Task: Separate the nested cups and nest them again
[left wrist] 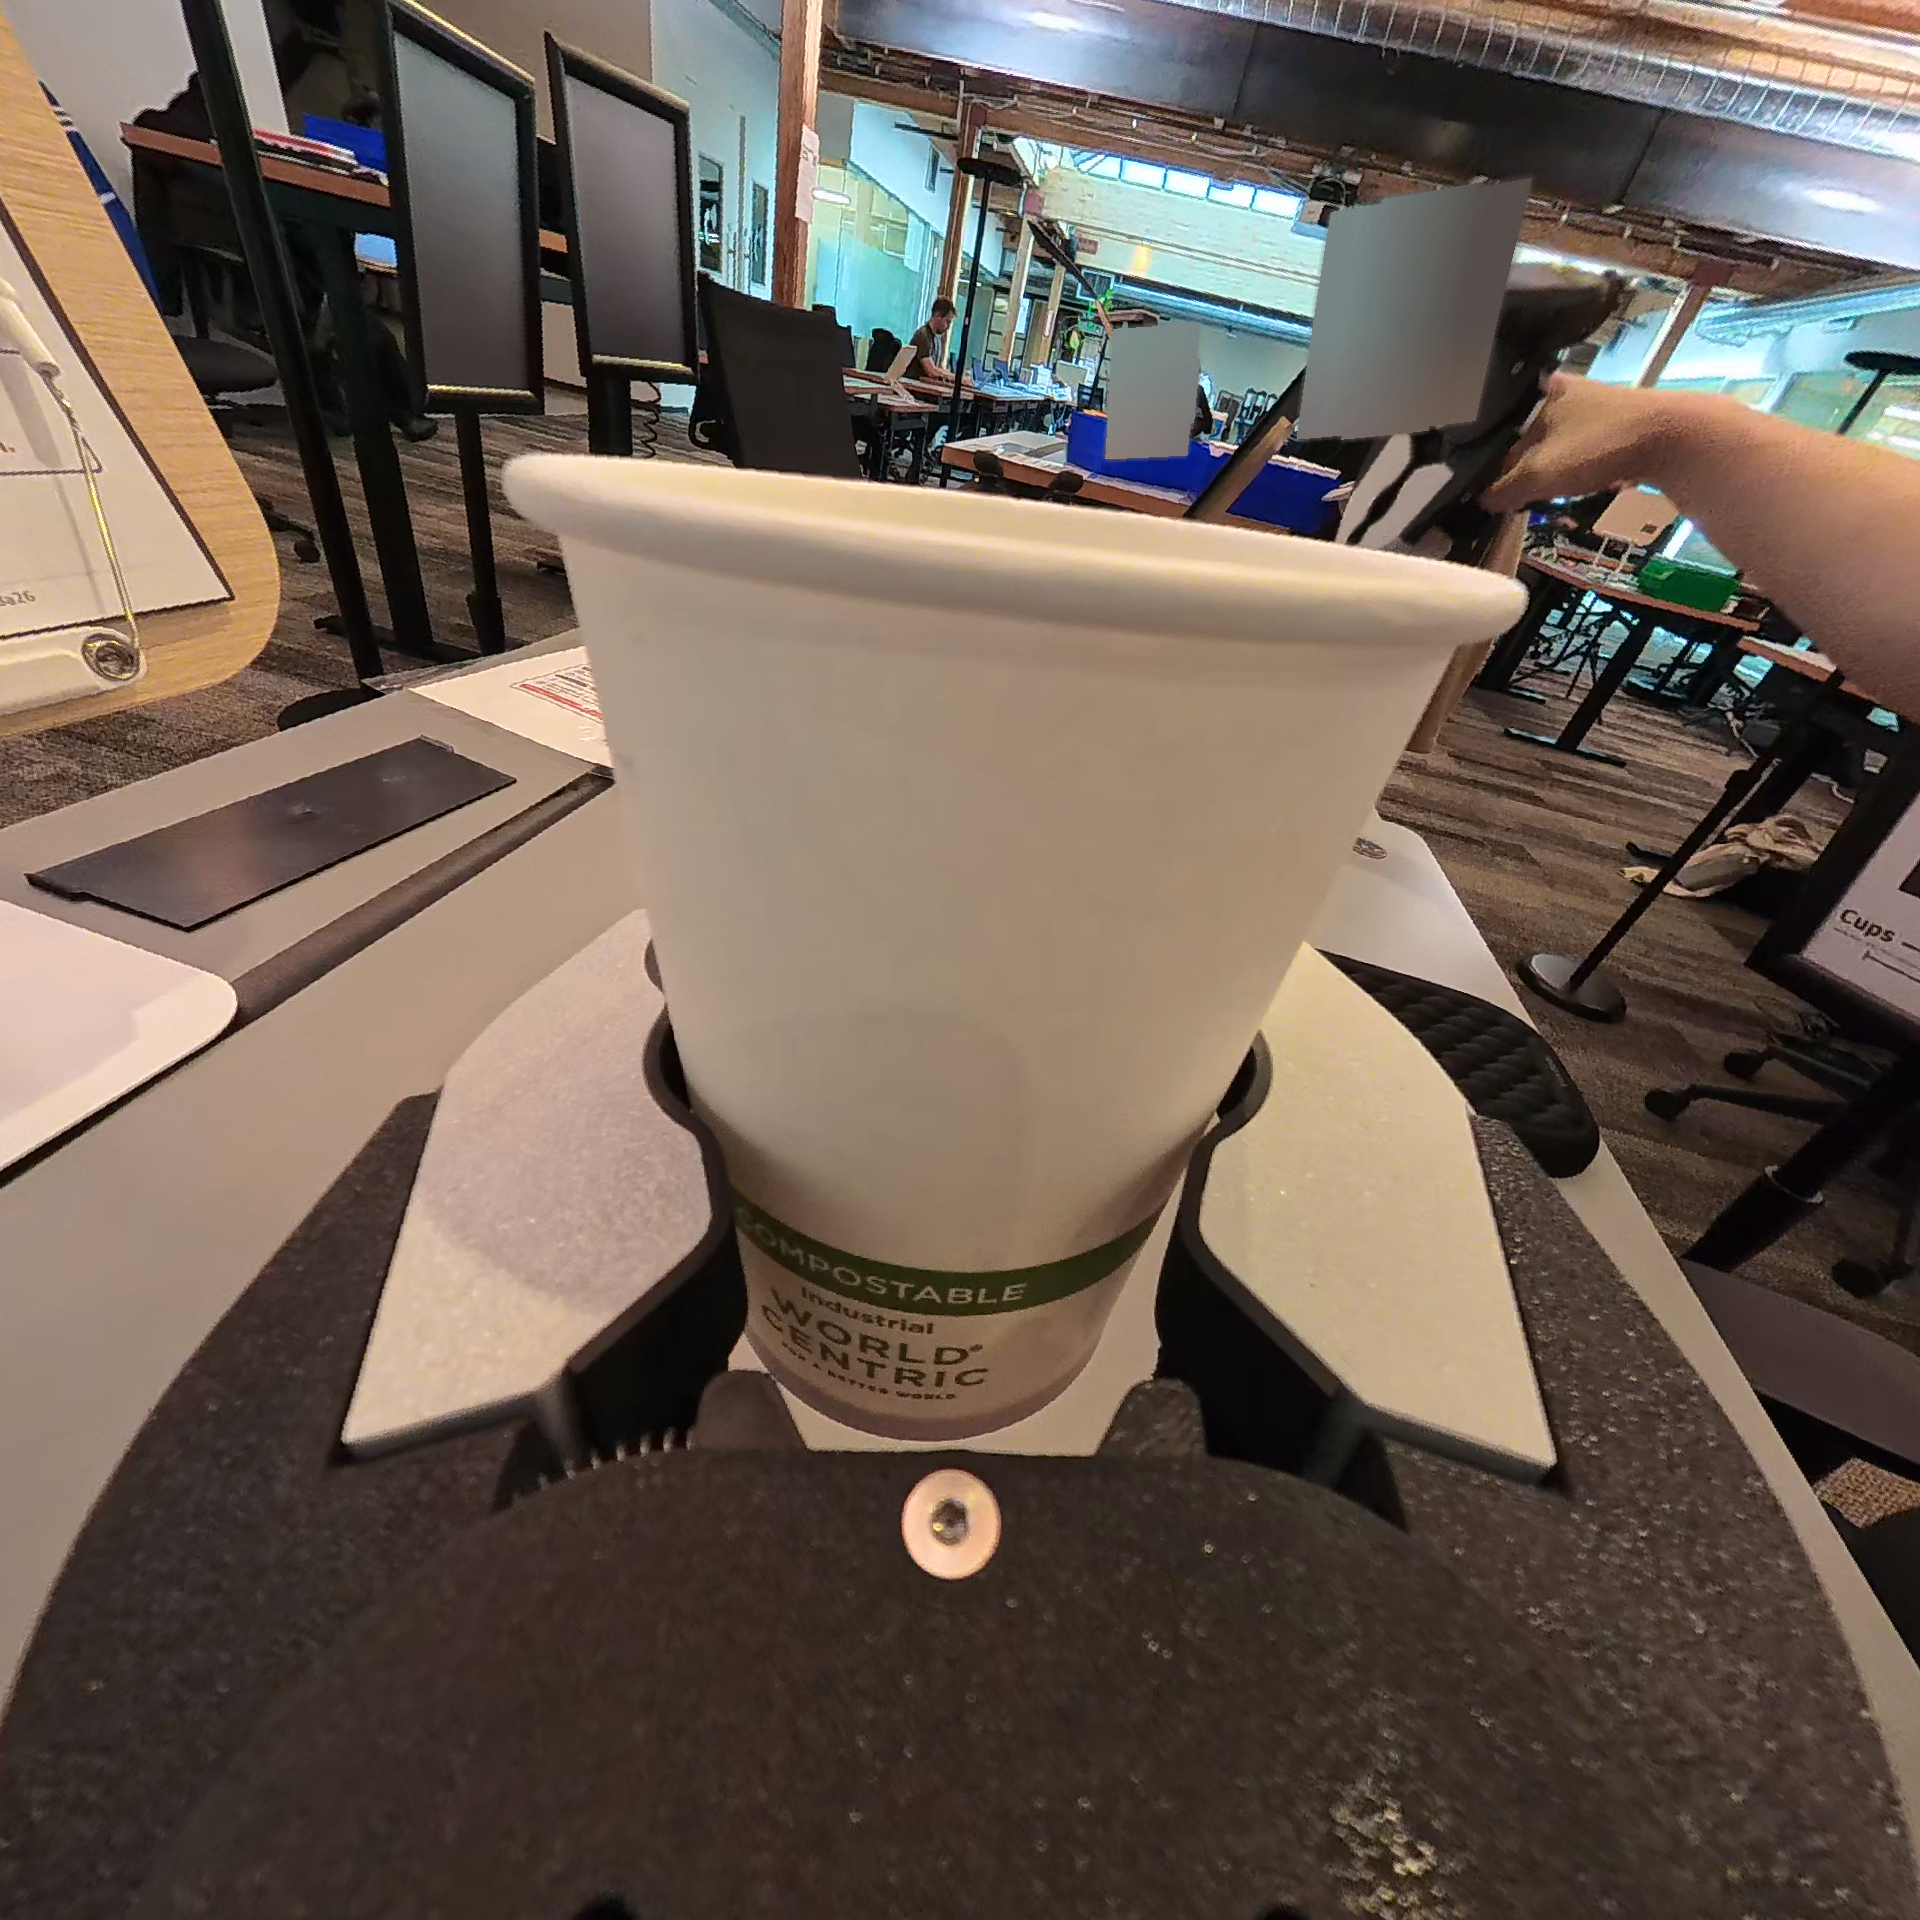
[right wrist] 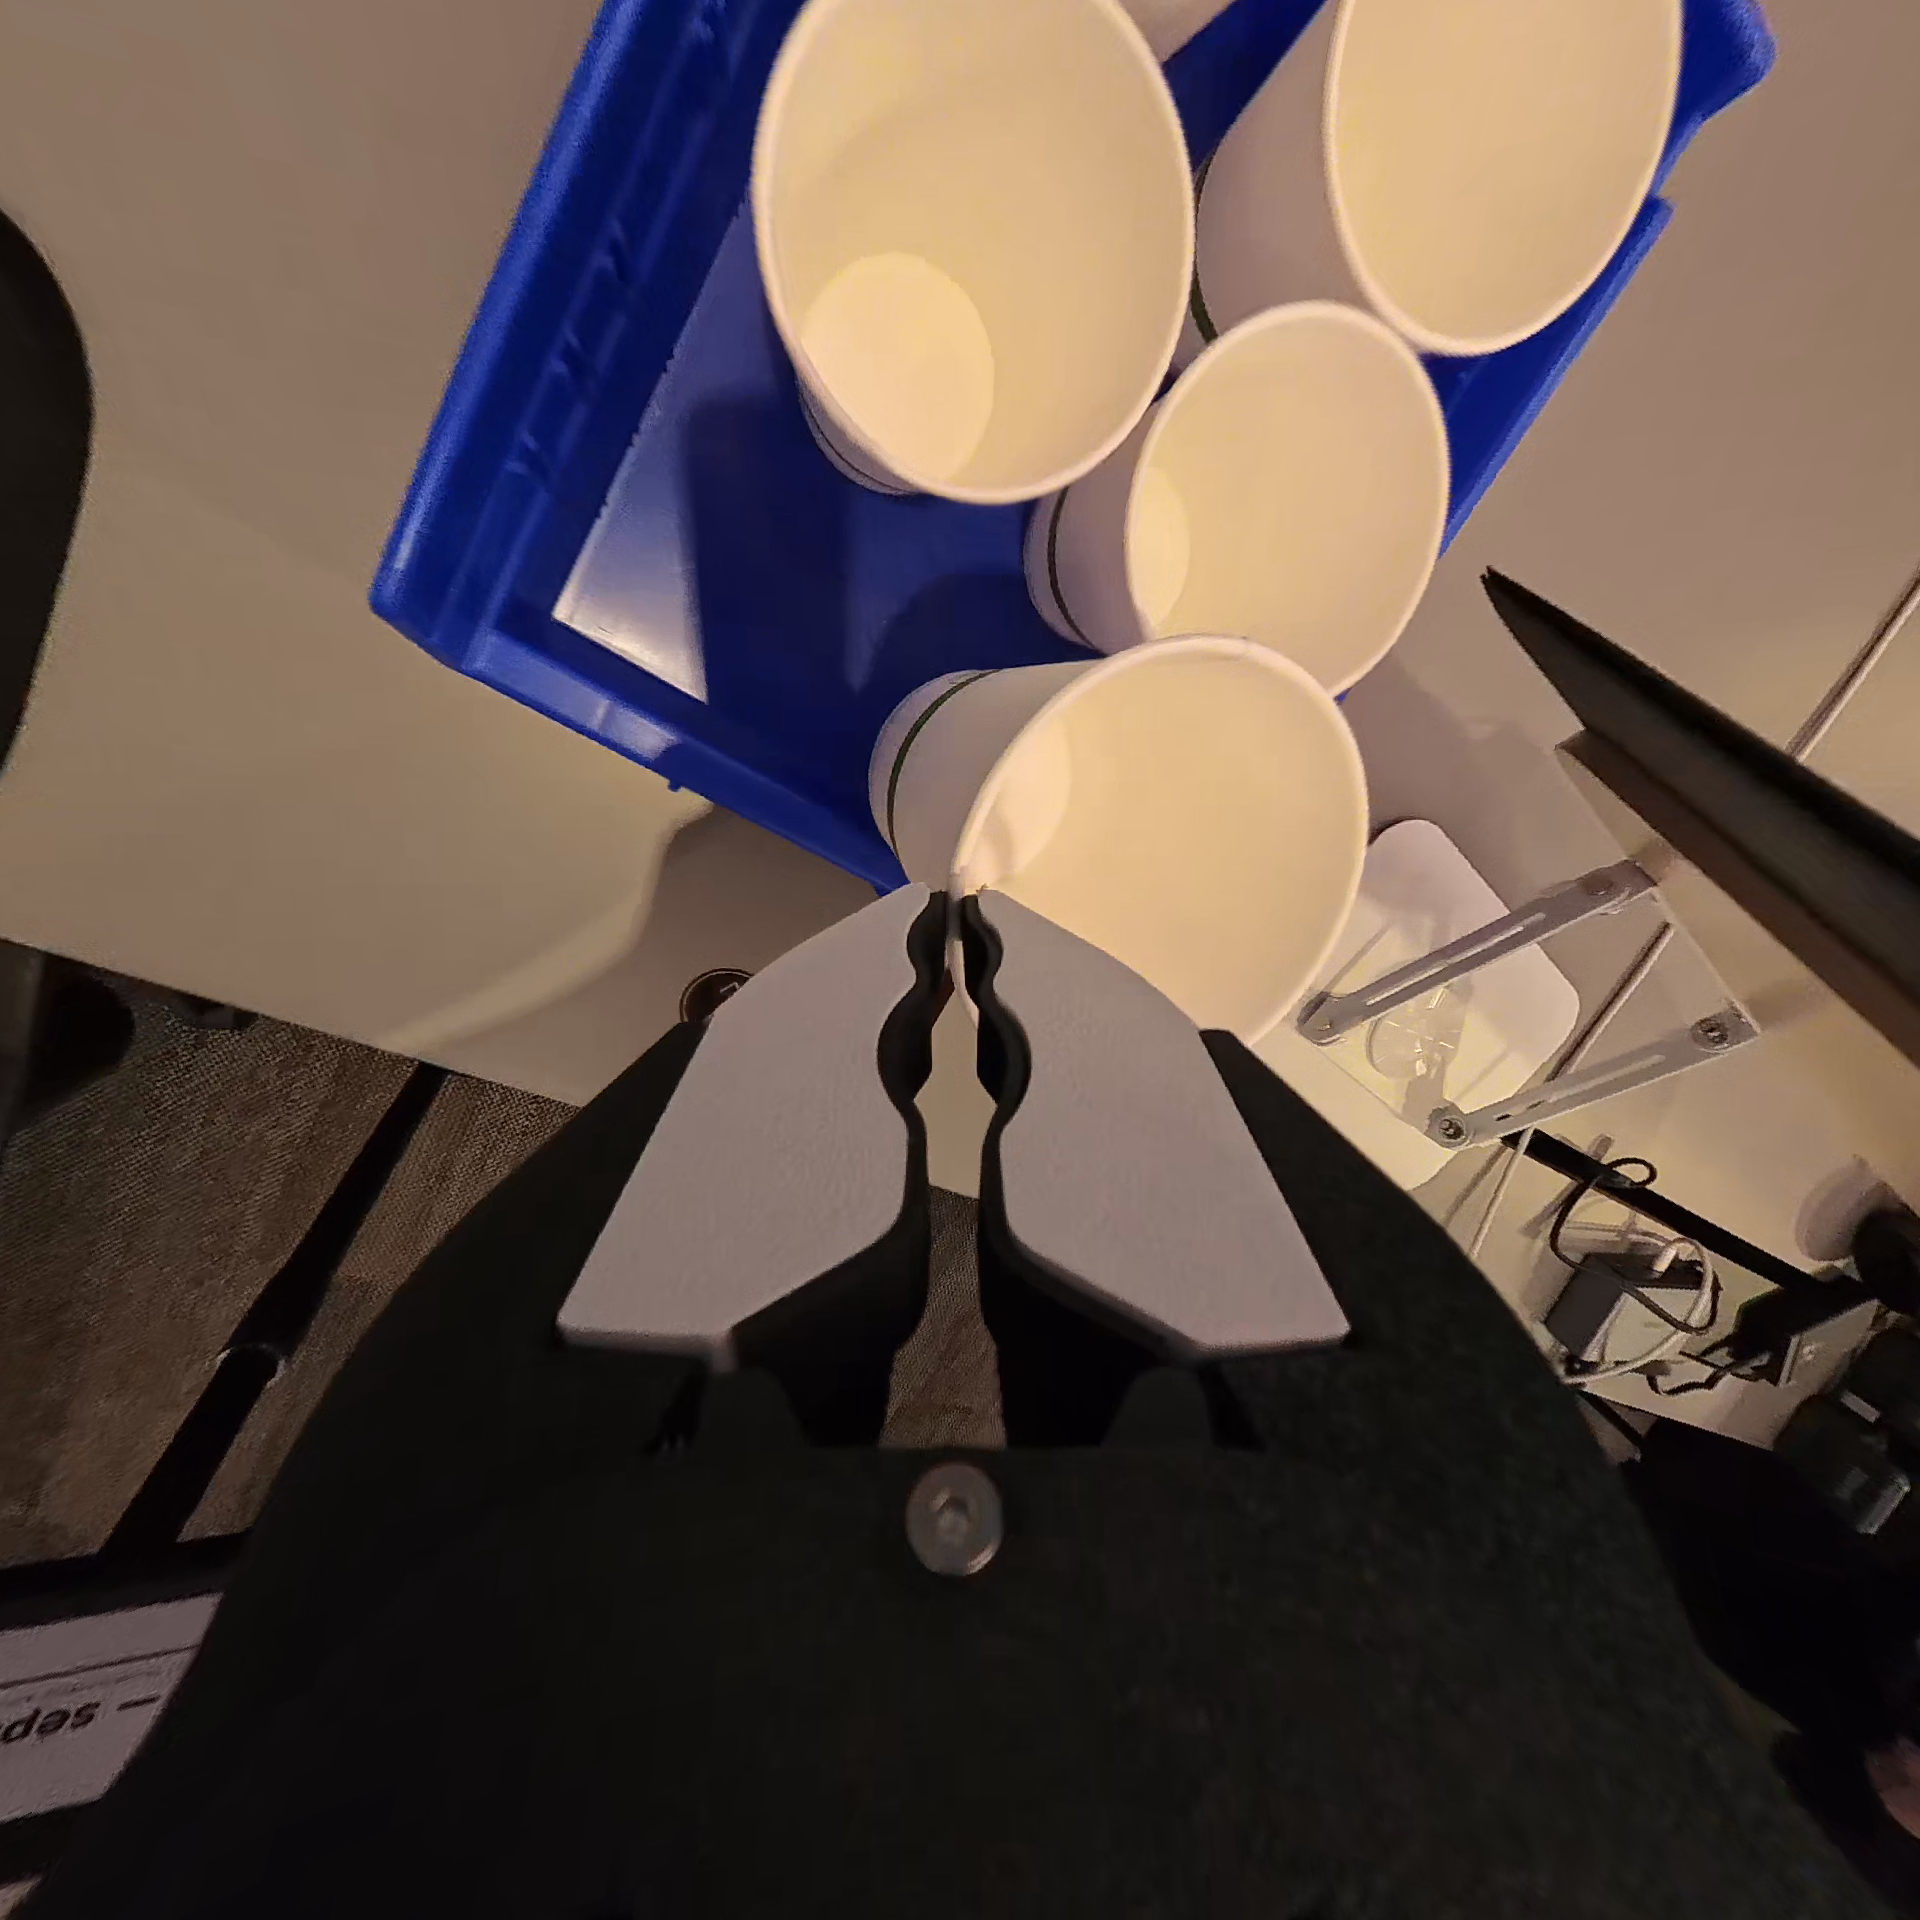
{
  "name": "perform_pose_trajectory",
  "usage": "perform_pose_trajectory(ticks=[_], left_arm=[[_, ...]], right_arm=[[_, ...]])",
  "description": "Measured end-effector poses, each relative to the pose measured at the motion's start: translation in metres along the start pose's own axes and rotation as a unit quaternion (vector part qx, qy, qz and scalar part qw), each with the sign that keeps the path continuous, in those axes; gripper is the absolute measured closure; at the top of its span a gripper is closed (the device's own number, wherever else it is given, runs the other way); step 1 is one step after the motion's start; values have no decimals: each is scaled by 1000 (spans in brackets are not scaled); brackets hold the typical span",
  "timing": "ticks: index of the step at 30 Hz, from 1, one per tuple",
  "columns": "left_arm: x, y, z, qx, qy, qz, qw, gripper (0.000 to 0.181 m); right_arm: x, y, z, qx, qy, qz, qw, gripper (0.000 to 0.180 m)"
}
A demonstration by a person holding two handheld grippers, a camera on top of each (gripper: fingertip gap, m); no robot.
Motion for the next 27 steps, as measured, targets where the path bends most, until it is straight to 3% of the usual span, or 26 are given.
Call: perform_pose_trajectory(ticks=[12, 27], left_arm=[[2, -1, 0, -1, 0, -4, 1000, 81], [3, 0, -2, -4, 2, -4, 1000, 81]], right_arm=[[-19, 40, 2, -13, -2, 7, 1000, 177], [-29, 58, 7, -9, -6, 20, 1000, 177]])
Point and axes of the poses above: each gripper's, where its closed fingertips meet, y out along the fingers, x out of its top, z = x × y across the jaws, the point moved 10 cm from there along -y, back along the fingers, and after that the axes turned 13 degrees about -z, right-handed, at the moved point
